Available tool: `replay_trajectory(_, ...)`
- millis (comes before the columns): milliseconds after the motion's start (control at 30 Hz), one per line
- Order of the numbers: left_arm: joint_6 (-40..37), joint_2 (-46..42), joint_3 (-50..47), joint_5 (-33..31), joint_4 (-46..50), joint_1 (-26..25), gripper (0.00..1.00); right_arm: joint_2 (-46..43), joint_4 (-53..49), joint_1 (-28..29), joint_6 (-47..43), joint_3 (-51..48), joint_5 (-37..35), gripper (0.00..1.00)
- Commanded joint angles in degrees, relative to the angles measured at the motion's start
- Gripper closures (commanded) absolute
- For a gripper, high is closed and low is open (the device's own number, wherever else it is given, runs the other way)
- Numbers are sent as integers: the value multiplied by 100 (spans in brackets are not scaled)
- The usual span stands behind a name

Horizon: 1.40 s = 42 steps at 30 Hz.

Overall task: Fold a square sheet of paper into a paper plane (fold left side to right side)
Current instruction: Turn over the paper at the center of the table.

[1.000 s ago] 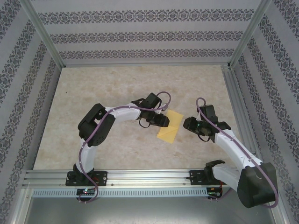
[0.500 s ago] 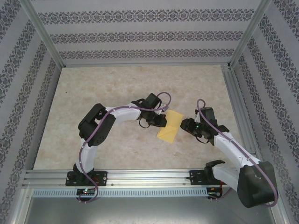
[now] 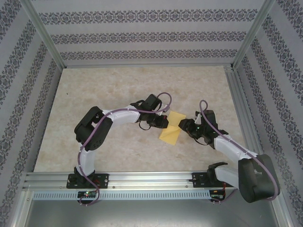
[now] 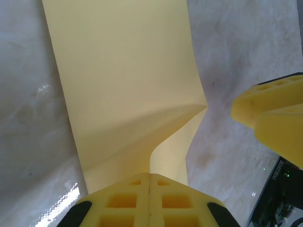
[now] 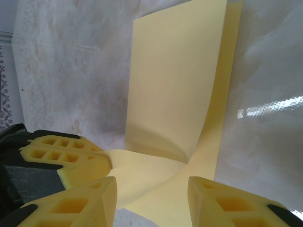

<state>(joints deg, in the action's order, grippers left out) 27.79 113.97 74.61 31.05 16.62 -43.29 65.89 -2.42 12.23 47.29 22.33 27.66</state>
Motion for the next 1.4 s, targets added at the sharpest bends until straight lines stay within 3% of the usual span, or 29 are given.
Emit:
replay_trajectory(0, 65, -188, -78, 90, -193, -13, 92, 227, 504, -6, 214, -53, 169, 55)
replay_trajectory(700, 77, -233, -223, 15, -246, 31, 91, 1330, 1910, 220, 960, -108, 499, 53)
replay_trajectory(967, 82, -182, -210, -102, -226, 39, 77, 1396, 1883, 263, 926, -88, 512, 54)
replay_trajectory(1167, 47, -151, -148, -163, -145, 39, 74, 1416, 1792, 290, 878, -46, 488, 58)
replay_trajectory(1367, -108, -323, -160, -818, 139, 40, 68, 1411, 1809, 302, 886, -28, 495, 63)
